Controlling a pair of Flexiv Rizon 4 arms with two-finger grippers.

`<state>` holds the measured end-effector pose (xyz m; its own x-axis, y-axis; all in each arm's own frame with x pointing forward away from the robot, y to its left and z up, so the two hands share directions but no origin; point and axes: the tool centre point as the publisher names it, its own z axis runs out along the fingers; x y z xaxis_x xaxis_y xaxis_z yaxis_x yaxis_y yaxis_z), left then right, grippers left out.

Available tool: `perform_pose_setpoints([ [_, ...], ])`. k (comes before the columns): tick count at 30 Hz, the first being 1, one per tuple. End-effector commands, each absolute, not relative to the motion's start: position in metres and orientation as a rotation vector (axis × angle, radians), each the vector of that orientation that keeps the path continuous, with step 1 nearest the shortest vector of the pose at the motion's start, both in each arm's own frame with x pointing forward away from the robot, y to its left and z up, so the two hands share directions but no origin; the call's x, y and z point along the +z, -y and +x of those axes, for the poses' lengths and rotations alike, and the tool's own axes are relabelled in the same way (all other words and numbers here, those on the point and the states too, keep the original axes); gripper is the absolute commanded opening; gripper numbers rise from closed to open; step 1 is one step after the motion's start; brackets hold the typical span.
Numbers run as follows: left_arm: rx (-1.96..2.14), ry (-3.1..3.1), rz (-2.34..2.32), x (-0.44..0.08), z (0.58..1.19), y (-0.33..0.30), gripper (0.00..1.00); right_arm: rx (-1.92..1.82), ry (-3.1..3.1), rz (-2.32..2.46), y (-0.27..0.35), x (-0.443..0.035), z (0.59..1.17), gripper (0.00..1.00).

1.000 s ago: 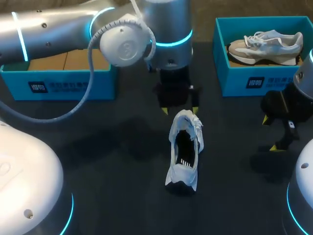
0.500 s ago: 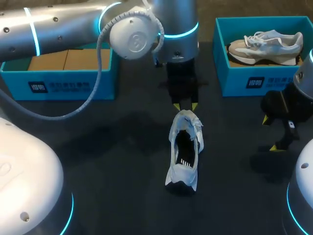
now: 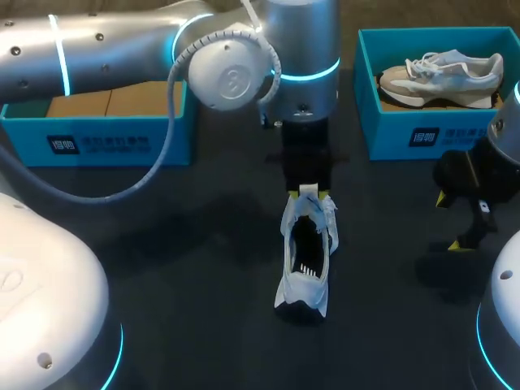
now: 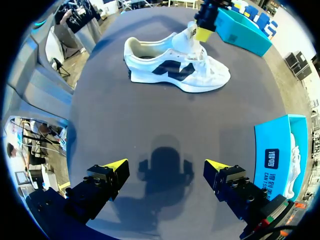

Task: Take the shoe out of the shoebox, open the shoe tongue, remove and reinsert the insole, then place the shoe into the shoebox

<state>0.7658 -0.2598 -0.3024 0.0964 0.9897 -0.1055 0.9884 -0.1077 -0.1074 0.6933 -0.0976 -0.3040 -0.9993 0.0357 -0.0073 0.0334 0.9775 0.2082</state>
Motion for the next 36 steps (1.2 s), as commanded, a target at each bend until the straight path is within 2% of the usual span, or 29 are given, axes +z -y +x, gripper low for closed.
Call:
perform_pose_setpoints([
  [1, 0.283, 2.124, -2.322, -0.304, 0.758, 0.249, 0.4, 0.322, -3.111, 0.056, 0.097, -0.304, 0.692, 1.0],
  [8, 0.299, 2.121, -2.325, -0.312, 0.74, 0.245, 0.36, 0.322, -3.111, 0.056, 0.097, -0.304, 0.692, 1.0],
  [17, 0.283, 2.125, -2.342, -0.316, 0.727, 0.245, 0.36, 0.322, -3.111, 0.056, 0.097, -0.304, 0.692, 1.0],
  [26, 0.248, 2.147, -2.37, -0.295, 0.752, 0.261, 0.36, 0.322, -3.111, 0.056, 0.097, -0.304, 0.692, 1.0],
  [36, 0.28, 2.081, -2.352, -0.326, 0.753, 0.275, 0.32, 0.322, -3.111, 0.056, 0.097, -0.304, 0.692, 1.0],
])
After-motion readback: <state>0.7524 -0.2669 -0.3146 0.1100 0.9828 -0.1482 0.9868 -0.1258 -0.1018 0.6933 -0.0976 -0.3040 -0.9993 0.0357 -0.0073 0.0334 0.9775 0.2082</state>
